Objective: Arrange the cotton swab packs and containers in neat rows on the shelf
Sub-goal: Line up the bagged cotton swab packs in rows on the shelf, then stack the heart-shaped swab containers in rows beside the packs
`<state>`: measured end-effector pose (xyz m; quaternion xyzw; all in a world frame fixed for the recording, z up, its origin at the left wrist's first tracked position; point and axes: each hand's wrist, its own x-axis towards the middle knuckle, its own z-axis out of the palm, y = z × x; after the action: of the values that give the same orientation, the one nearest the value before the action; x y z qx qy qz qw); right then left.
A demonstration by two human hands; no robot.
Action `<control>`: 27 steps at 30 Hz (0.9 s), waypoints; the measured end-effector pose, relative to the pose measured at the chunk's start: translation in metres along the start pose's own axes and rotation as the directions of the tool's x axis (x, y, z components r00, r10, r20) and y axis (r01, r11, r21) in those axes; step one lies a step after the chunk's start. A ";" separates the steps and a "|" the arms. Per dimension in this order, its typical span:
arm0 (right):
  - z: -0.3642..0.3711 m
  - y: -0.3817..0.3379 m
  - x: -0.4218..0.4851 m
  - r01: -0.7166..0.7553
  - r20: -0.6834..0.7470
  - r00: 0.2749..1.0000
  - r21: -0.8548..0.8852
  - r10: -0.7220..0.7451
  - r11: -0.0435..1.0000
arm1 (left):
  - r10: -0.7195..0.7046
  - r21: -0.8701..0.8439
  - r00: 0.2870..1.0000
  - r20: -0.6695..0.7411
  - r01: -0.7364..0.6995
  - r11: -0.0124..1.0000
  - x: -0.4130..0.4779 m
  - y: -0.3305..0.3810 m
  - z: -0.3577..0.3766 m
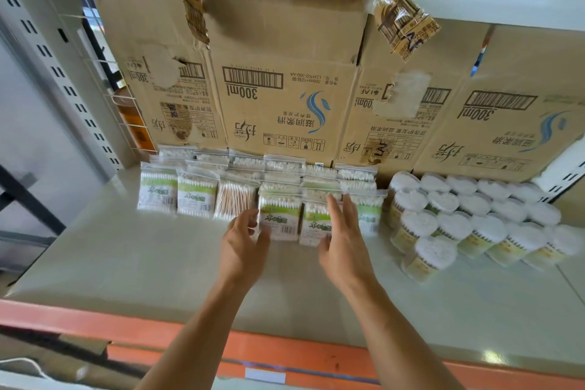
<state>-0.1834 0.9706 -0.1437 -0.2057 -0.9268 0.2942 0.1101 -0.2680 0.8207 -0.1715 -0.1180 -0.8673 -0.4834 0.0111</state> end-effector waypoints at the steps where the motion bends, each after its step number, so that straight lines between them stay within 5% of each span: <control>1: 0.000 0.002 -0.001 0.009 0.002 1.000 0.001 -0.009 1.000 | 0.008 0.016 1.000 0.002 -0.008 1.000 -0.002 0.001 -0.002; 6: -0.007 -0.002 -0.009 -0.067 -0.074 0.995 -0.001 0.067 0.998 | 0.061 0.072 0.996 0.065 -0.066 0.995 -0.010 0.013 -0.015; 13: -0.025 -0.014 -0.034 -0.092 -0.144 0.986 -0.073 0.081 0.993 | 0.287 0.208 0.938 0.193 -0.325 0.923 -0.018 0.027 -0.018; 19: -0.050 0.003 -0.083 -0.086 -0.487 0.873 -0.082 0.035 0.993 | 0.389 0.283 0.858 0.337 -0.486 0.827 -0.044 0.057 0.005; 27: -0.109 0.079 -0.138 -0.408 -0.443 0.815 0.021 0.375 0.913 | 0.509 0.205 0.745 0.431 -0.630 0.749 -0.114 0.127 0.069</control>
<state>0.0002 1.0225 -0.1142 -0.4566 -0.8261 0.2220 0.2448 -0.1228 0.9206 -0.1175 -0.4607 -0.8447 -0.2711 0.0269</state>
